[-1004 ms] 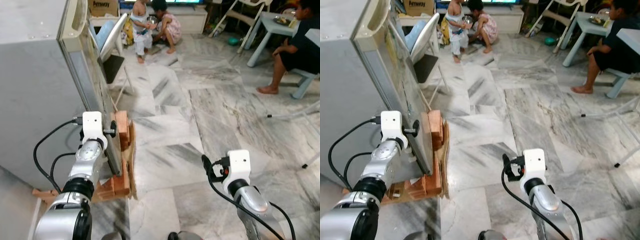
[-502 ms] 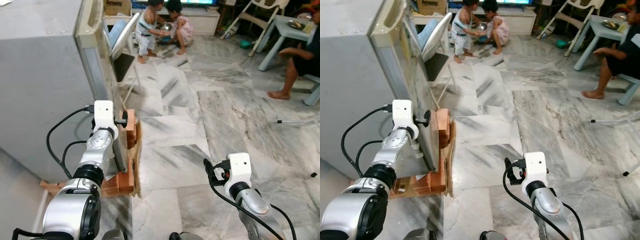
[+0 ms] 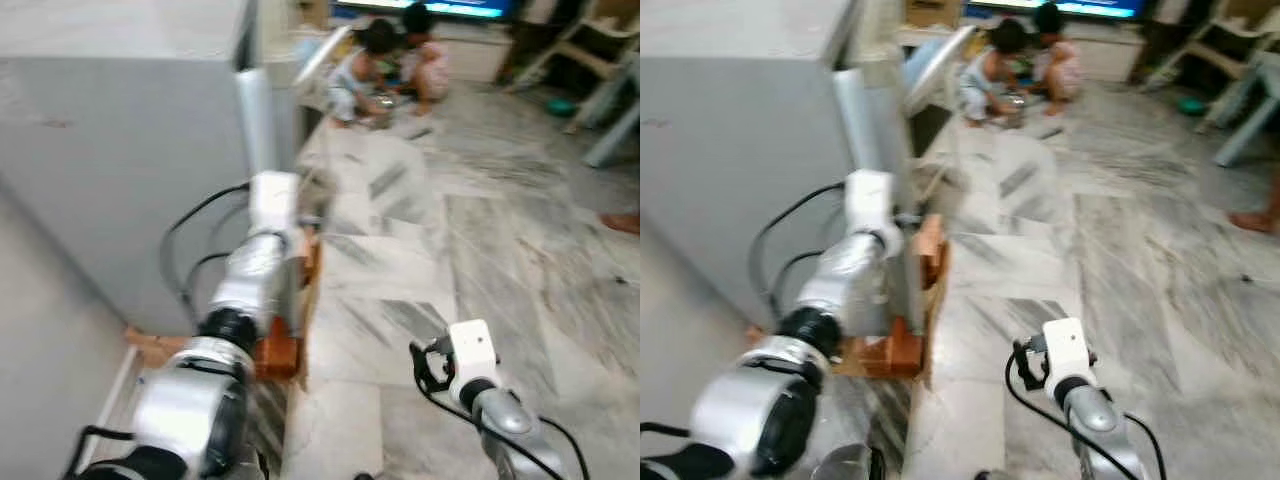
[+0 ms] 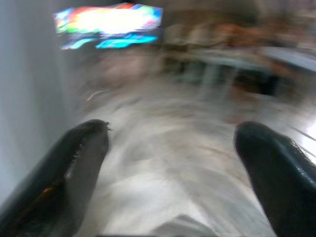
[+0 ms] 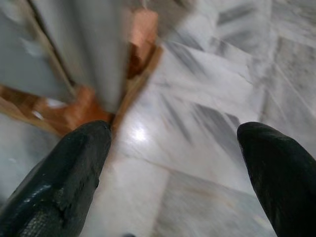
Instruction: Restocking fridge
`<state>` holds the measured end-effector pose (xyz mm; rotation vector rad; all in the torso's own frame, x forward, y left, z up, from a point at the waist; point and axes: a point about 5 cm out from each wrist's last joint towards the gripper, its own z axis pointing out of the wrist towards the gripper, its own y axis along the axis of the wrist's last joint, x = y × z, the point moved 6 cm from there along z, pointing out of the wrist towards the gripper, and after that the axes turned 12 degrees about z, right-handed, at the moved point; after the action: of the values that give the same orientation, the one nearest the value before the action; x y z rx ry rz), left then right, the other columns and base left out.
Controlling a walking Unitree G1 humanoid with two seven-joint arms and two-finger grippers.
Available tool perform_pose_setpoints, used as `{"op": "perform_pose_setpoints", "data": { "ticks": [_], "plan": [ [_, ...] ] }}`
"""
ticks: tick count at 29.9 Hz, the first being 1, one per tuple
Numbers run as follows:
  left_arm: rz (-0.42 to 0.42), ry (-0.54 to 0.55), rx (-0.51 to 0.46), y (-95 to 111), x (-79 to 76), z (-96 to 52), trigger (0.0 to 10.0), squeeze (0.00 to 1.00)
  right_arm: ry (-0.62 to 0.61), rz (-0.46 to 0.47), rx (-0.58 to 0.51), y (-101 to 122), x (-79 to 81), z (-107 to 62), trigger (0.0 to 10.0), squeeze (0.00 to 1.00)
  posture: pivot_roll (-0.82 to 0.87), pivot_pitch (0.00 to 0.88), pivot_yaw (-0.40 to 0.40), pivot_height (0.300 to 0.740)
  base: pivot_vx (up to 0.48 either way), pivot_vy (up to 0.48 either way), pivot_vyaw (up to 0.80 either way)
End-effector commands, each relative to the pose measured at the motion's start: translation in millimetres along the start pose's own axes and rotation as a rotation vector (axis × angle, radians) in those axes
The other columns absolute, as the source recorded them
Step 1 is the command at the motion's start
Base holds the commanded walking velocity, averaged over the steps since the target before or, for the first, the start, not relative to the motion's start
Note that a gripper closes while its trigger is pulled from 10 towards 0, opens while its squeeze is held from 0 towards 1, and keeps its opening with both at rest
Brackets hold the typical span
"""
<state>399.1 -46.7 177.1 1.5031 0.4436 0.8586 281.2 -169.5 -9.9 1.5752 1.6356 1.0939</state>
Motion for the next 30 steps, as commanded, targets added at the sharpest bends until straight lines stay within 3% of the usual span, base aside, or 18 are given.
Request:
{"op": "perform_pose_setpoints", "data": {
  "ticks": [1, 3, 4, 6, 8, 9, 10, 12, 13, 14, 17, 24, 30],
  "plan": [
    [-0.058, -0.222, -0.137, 49, -76.2, 18.8, 10.0, 0.0, -0.026, -0.01, 0.021, -6, -8.8, -4.5, 10.0, 0.0, -0.03, 0.027, -0.037, 0.74, 0.0, 0.0, 0.0],
    [-0.137, -0.375, -0.163, 59, -115.9, 13.2, 10.0, 0.0, -0.022, -0.011, 0.019, -5, -6.7, -3.6, 10.0, 0.0, -0.03, 0.025, -0.034, 0.74, 0.0, 0.0, 0.0],
    [-0.137, -0.375, -0.163, 59, -115.9, 13.2, 10.0, 0.0, -0.022, -0.011, 0.019, -5, -6.7, -3.6, 10.0, 0.0, -0.03, 0.025, -0.034, 0.74, 0.0, 0.0, 0.0],
    [-0.074, -0.328, -0.113, 36, -104.4, 12.7, 10.0, 0.0, -0.02, -0.011, 0.021, -6, -6.1, -2.9, 10.0, 0.0, -0.02, 0.024, -0.032, 0.74, 0.0, 0.0, 0.0],
    [-0.063, -0.25, -0.072, 21, -81.9, 12.0, 10.0, 0.0, -0.018, -0.006, 0.02, -6, -5.6, -2.3, 10.0, 0.0, -0.02, 0.025, -0.03, 0.74, 0.0, 0.0, 0.0],
    [-0.056, -0.167, -0.049, 11, -56.4, 8.6, 10.0, 0.0, -0.011, 0.007, 0.007, -4, -4.3, -2.0, 10.0, 0.0, -0.02, 0.024, -0.029, 0.74, 0.0, 0.0, 0.0],
    [-0.056, -0.167, -0.049, 11, -56.4, 8.6, 10.0, 0.0, -0.011, 0.007, 0.007, -4, -4.3, -2.0, 10.0, 0.0, -0.02, 0.024, -0.029, 0.74, 0.0, 0.0, 0.0],
    [-0.026, -0.008, 0.006, -13, -0.5, -11.0, 10.0, 0.0, 0.001, 0.041, -0.057, 9, -0.2, -0.2, 10.0, 0.0, 0.0, 0.024, -0.026, 0.74, 0.0, 0.0, 0.0],
    [-0.026, -0.008, 0.006, -13, -0.5, -11.0, 10.0, 0.0, 0.001, 0.041, -0.057, 9, -0.2, -0.2, 10.0, 0.0, 0.0, 0.024, -0.026, 0.74, 0.0, 0.0, 0.0],
    [-0.028, 0.066, 0.039, -24, 22.8, -25.3, 10.0, 0.0, 0.018, 0.073, -0.107, 20, 4.1, 0.4, 10.0, 0.0, 0.0, 0.024, -0.025, 0.74, 0.0, 0.0, 0.0],
    [-0.062, 0.174, 0.082, -43, 54.0, -52.2, 10.0, 0.0, 0.051, 0.093, -0.172, 35, 13.9, 1.7, 10.0, 0.0, 0.01, 0.025, -0.023, 0.74, 0.0, -0.135, 0.0],
    [-0.07, 0.252, 0.113, -62, 60.9, -72.7, 10.0, 0.0, 0.113, 0.095, -0.192, 41, 27.7, 2.5, 10.0, 0.0, 0.02, 0.023, -0.025, 0.74, 0.0, -0.467, 0.0],
    [-0.049, 0.258, 0.127, -66, 50.8, -75.0, 10.0, 0.0, 0.115, 0.096, -0.203, 42, 28.3, 2.0, 10.0, 0.0, 0.02, 0.021, -0.024, 0.74, 0.173, -0.411, 0.0]
  ]
}}
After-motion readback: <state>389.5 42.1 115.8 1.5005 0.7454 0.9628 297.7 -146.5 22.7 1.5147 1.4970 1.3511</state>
